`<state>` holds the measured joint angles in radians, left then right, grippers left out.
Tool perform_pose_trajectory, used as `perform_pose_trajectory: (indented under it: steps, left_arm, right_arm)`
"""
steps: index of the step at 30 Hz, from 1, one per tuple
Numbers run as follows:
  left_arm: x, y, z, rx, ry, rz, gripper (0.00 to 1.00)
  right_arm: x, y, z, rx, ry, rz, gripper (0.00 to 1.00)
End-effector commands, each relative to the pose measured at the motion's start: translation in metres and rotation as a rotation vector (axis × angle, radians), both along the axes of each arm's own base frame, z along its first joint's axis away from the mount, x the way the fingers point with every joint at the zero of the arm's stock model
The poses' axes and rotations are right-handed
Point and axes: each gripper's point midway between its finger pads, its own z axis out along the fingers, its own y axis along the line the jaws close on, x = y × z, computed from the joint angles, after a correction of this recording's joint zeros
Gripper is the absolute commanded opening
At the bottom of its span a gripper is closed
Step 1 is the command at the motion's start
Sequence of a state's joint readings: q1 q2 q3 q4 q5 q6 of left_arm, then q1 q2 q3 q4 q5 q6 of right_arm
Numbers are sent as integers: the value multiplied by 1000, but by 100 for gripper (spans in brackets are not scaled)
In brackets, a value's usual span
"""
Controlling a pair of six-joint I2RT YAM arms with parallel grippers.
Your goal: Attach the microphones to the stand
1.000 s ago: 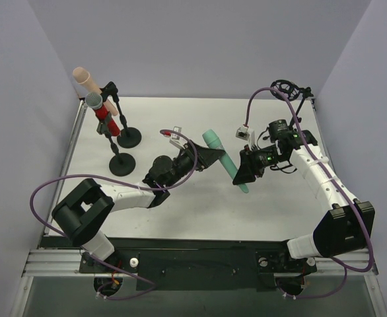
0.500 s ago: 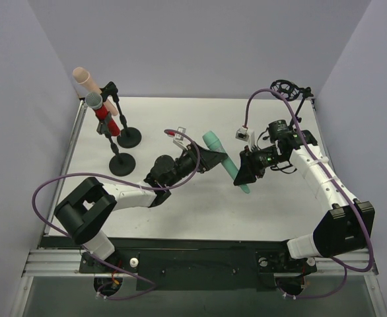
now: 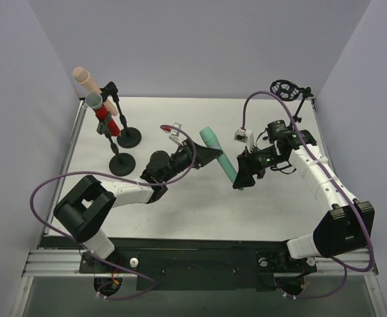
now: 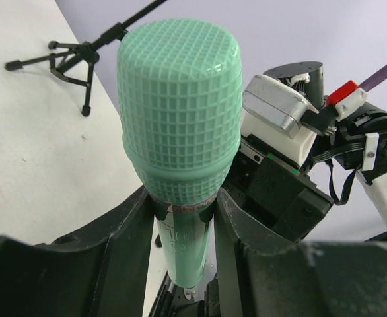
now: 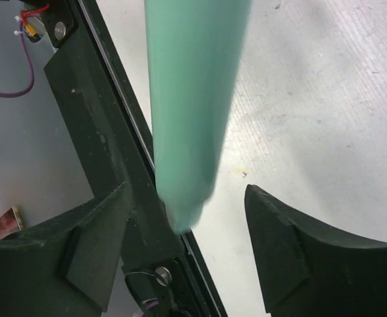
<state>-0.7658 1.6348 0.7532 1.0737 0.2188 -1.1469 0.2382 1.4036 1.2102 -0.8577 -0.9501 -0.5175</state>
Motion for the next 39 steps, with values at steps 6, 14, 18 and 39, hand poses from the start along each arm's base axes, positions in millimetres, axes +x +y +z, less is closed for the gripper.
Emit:
perform_pose_trajectory:
  steps: [6, 14, 18, 39]
  left_arm:
    - [-6, 75, 74, 83, -282, 47, 0]
    - [-36, 135, 72, 635, -613, 42, 0]
    - [-44, 155, 59, 686, -665, 134, 0]
    - [-49, 169, 48, 716, -713, 178, 0]
  right_arm:
    - [63, -90, 65, -61, -188, -347, 79]
    - [118, -188, 109, -194, -397, -673, 97]
    - [146, -224, 111, -297, -441, -857, 98]
    - [282, -244, 73, -245, -721, -986, 82]
